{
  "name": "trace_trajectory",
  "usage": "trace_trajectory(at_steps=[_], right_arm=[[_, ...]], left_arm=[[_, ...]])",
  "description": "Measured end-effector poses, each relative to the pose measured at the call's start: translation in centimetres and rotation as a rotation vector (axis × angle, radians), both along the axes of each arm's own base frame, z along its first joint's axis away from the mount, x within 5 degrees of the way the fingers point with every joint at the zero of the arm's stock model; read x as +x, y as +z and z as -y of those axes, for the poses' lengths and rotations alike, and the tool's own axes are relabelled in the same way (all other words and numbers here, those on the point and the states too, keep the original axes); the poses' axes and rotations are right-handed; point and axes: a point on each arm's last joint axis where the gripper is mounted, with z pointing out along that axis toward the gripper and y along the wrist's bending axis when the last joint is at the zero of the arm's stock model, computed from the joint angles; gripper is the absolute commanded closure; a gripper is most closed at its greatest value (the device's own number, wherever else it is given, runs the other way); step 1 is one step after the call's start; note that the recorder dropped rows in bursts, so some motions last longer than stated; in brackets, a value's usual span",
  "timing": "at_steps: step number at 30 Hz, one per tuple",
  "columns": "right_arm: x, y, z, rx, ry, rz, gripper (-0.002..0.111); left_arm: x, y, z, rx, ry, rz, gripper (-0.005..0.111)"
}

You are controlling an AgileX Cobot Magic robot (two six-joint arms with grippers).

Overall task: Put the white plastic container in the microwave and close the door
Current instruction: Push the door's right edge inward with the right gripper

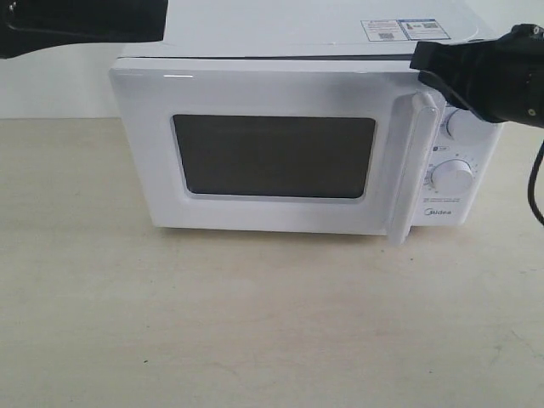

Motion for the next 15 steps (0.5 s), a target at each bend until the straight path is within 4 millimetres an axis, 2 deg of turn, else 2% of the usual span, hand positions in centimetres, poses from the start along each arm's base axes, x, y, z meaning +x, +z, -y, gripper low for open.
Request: trace_trajectory(at_steps=[15], right_arm=[[1.4, 0.4, -0.1, -0.012, -0.024, 0.019, 0.108]], left_arm=[[0.0, 0.0, 0.0, 0.002, 0.000, 0.000, 0.102]])
